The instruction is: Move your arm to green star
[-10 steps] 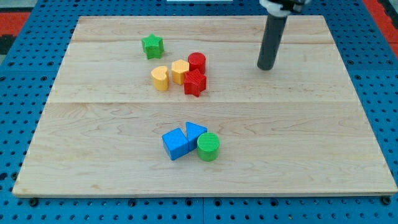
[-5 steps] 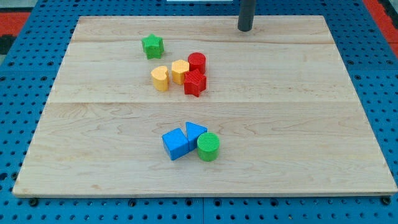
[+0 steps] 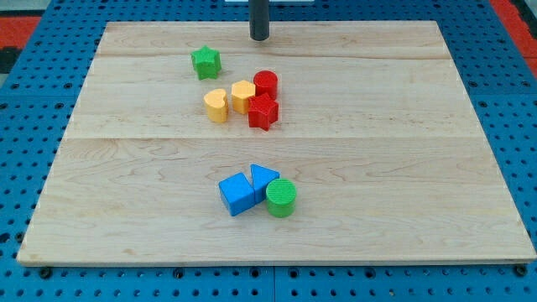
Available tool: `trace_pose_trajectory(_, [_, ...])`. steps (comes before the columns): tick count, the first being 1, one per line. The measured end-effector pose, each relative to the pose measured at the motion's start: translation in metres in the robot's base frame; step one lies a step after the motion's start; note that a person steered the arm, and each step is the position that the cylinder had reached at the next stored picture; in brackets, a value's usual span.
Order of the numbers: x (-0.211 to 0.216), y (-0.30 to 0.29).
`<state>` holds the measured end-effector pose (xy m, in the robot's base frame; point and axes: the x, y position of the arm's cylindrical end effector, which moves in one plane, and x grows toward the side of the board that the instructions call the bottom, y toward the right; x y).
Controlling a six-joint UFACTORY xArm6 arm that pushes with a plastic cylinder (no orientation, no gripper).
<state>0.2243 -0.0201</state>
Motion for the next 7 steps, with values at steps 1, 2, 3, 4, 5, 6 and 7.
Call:
trace_pose_trajectory(1, [0.0,-0.006])
trace_pose_trajectory(2, [-0.003,-0.014])
trace_pose_trajectory(3, [-0.005,-0.026])
trace_pose_trajectory(4, [-0.005,-0.044])
trace_pose_trajectory(5, [-0.004,-0.077])
trace_pose_trajectory(6, [0.023,-0.079])
trace_pose_trajectory(7, [0.021,-0.056])
